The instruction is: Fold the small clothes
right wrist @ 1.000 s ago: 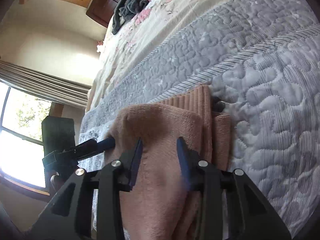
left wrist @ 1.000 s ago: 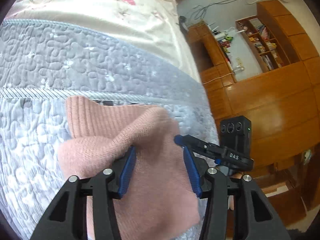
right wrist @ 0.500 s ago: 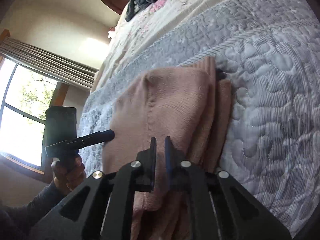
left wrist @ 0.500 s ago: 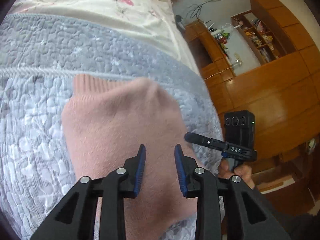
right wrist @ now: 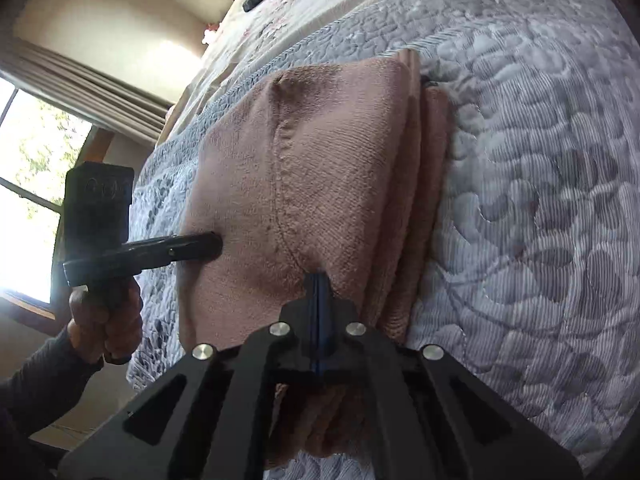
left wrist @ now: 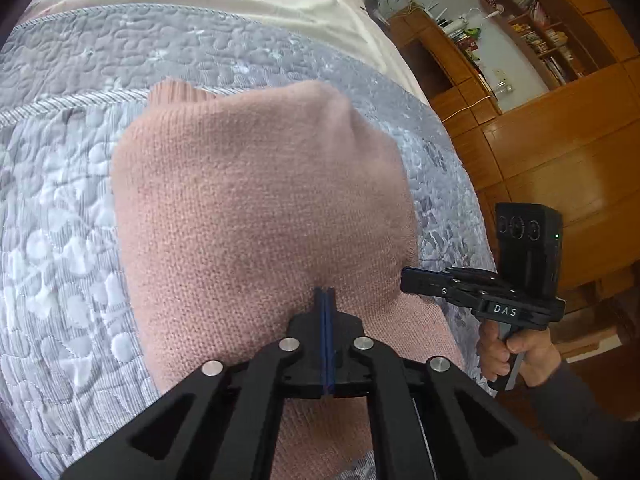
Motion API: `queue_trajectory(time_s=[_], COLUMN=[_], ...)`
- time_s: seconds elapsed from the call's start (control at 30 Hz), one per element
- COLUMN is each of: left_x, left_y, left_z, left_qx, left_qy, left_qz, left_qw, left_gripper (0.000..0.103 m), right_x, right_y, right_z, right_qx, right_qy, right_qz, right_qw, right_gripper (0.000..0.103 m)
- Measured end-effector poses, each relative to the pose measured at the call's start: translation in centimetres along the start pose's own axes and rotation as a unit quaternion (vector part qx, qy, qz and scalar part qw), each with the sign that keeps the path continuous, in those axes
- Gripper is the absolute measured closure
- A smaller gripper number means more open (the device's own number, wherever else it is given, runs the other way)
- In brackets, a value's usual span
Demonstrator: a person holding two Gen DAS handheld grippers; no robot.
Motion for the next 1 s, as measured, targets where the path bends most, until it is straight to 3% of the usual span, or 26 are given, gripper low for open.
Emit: queue_trajectory(time_s=[0.07,0.13,0.23,0.3,0.4,0.43,0.47,0.53,0.57,0.67,0.73,0.77,0.8,0.83,0.87,0.93,1.0], left_x=[-1.3,-2.3,-1.7,-0.2,-0.4,-1.1,-1.6,-1.9,-1.7,-1.3,-0.6,0.0,0.9,1.9,3.1,5.9,8.5], left_y=[0.9,2.7,5.2,5.9,6.3,6.7,7.2,8.2,8.8,10.5,11.2,11.3,11.3,11.1,10.9,10.1,9.3], left_z=[1.1,1.5,-0.7,-2.2,-1.7,-1.1,-0.6,-0.5,-0.7,0.3,2.5,4.1,5.7,7.1,8.3,10.0,10.5], left_qx=[0.002,0.017,0.049,0.056,0.053,0.05,0.049,0.056,0.064,0.064,0.038,0.017,-0.003,-0.021,-0.039,-0.062,-0.065], left_qy=[0.029,0.048,0.017,-0.01,0.013,0.027,0.037,0.041,0.038,0.036,0.031,0.031,0.035,0.032,0.025,0.014,0.034], left_qz=[-0.014,-0.038,-0.048,-0.028,-0.014,-0.021,-0.028,-0.027,-0.023,-0.009,0.003,0.01,0.019,0.029,0.04,0.072,0.119], left_qw=[0.9995,0.998,0.9975,0.998,0.9984,0.9981,0.9977,0.9972,0.997,0.9973,0.9988,0.9993,0.9992,0.9988,0.9982,0.9954,0.9901], left_gripper=[0.096,0.095,0.095,0.095,0.096,0.089,0.08,0.073,0.068,0.054,0.039,0.033,0.03,0.026,0.025,0.024,0.024], right_x=[0.8,2.2,4.3,3.5,2.3,3.1,4.1,6.2,6.7,4.8,3.5,3.4,3.3,2.7,2.0,0.5,-1.9], right_y=[0.1,0.5,1.4,2.7,3.8,3.8,3.8,4.4,4.8,6.5,6.4,6.1,5.7,4.8,4.2,2.7,1.0], right_z=[1.1,2.6,2.4,0.5,0.8,1.5,2.3,3.2,3.0,1.1,2.2,3.4,4.9,6.3,7.7,9.6,10.2], right_qx=[-0.008,-0.025,-0.016,0.021,0.019,0.013,0.004,-0.007,0.0,0.053,0.045,0.036,0.024,0.009,-0.006,-0.03,-0.041], right_qy=[0.01,-0.013,-0.034,0.006,0.021,0.025,0.021,-0.012,-0.006,0.045,0.029,0.025,0.026,0.016,0.007,-0.001,-0.029], right_qz=[0.0,0.0,0.026,0.031,0.013,0.023,0.033,0.043,0.055,0.054,0.026,0.023,0.016,0.0,-0.017,-0.047,-0.088], right_qw=[1.0,1.0,0.999,0.999,1.0,0.999,0.999,0.999,0.998,0.996,0.998,0.999,0.999,1.0,1.0,0.998,0.995], right_gripper=[0.103,0.097,0.096,0.103,0.103,0.103,0.096,0.095,0.095,0.103,0.103,0.098,0.075,0.063,0.045,0.035,0.024])
Point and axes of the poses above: each gripper's, at about its wrist camera, not at the fingertips, and z roughly against the way its jaws point, x to its left, y to its underside, the point moved 1 cm from there along -z, roughly the way its jaws point, and after that the axes turned 13 degrees about z, right-handed, at the moved point
